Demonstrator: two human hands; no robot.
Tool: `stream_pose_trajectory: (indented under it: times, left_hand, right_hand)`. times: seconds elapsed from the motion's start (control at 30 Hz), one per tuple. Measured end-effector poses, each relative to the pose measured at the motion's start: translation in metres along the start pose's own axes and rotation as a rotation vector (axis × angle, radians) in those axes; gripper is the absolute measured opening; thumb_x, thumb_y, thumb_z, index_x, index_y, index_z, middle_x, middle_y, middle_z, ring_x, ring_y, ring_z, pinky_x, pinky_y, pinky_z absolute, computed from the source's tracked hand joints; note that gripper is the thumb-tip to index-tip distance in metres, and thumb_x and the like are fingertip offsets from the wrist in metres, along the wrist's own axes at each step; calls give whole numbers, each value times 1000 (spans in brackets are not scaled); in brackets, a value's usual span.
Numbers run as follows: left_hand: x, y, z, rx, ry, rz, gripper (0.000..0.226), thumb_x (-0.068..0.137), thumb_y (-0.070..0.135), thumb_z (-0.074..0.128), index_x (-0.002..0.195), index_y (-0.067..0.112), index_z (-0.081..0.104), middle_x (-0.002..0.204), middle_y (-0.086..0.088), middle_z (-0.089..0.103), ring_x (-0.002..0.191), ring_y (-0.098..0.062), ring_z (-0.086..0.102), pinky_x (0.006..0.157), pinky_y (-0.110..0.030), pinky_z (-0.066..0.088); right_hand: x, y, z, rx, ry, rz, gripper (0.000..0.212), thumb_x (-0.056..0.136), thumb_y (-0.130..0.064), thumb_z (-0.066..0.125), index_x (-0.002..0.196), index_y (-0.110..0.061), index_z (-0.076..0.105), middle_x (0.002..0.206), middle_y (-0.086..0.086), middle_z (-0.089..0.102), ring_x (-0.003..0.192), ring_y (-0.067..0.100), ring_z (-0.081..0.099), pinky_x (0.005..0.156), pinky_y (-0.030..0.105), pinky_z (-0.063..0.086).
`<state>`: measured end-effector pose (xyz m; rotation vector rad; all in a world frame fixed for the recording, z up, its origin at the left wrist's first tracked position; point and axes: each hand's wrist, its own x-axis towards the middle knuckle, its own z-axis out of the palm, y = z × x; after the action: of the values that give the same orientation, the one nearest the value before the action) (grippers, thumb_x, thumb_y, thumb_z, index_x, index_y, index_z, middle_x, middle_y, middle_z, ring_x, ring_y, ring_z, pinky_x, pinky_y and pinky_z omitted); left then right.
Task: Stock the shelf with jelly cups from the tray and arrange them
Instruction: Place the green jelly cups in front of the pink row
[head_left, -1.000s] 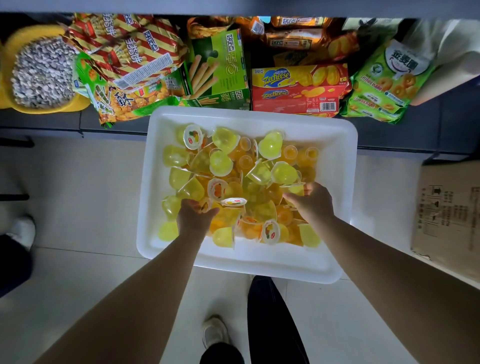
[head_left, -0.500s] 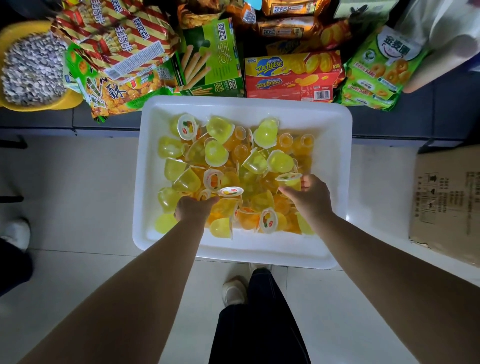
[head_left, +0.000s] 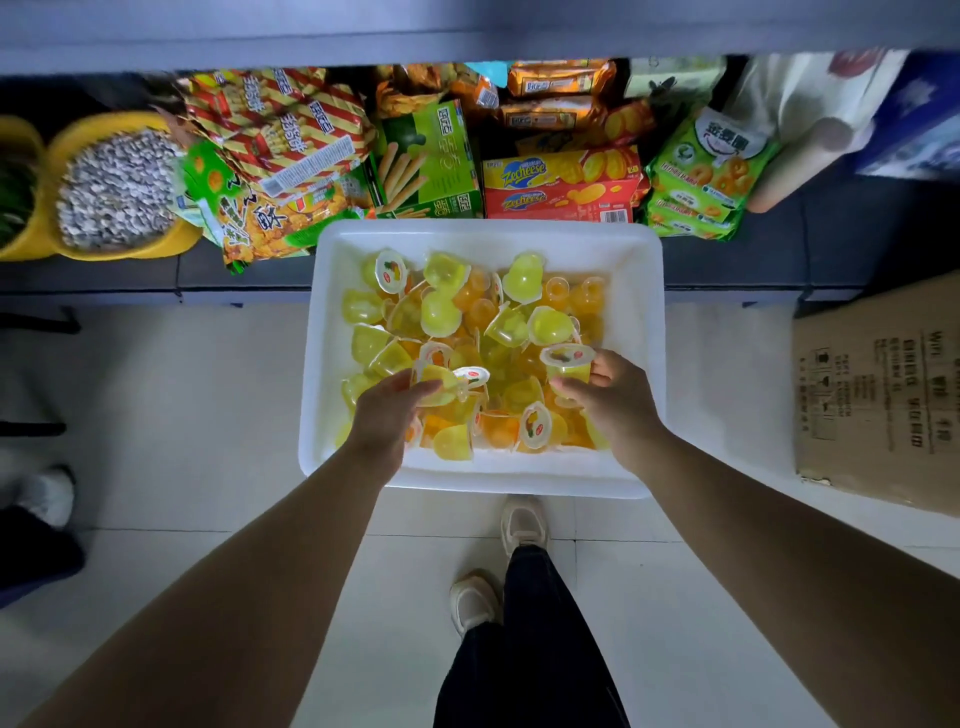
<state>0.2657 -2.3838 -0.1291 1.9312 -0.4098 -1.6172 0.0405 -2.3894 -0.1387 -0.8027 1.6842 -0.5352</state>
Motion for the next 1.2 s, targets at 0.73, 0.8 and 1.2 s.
stream_pose_trajectory:
  times: [0.73, 0.8, 1.2]
  left_hand:
    - [-362, 351, 16, -165, -488, 600, 24, 84, -4, 61, 67, 10, 71, 63, 2, 69, 70, -9, 61, 75, -19, 43]
    - [-401, 388, 20, -130, -530, 722, 14, 84, -6, 60, 87, 7, 66, 73, 5, 71, 78, -8, 63, 82, -17, 46]
    - [-462, 557, 97, -107, -329, 1070, 26, 76, 8, 75, 102, 12, 70, 97, 0, 70, 95, -13, 63, 95, -26, 40]
  right_hand:
    - [-318, -396, -144, 360, 127, -730, 36, 76, 1, 74, 109, -11, 66, 106, 3, 70, 100, 15, 64, 93, 27, 49]
    - [-344, -429, -164, 369, 150, -799, 32, 76, 1, 74, 103, -16, 67, 102, 0, 71, 101, 15, 65, 94, 27, 48]
    - [-351, -580, -262, 265, 216, -980, 33, 76, -4, 76, 100, -22, 64, 100, -8, 70, 95, 6, 64, 76, 13, 44]
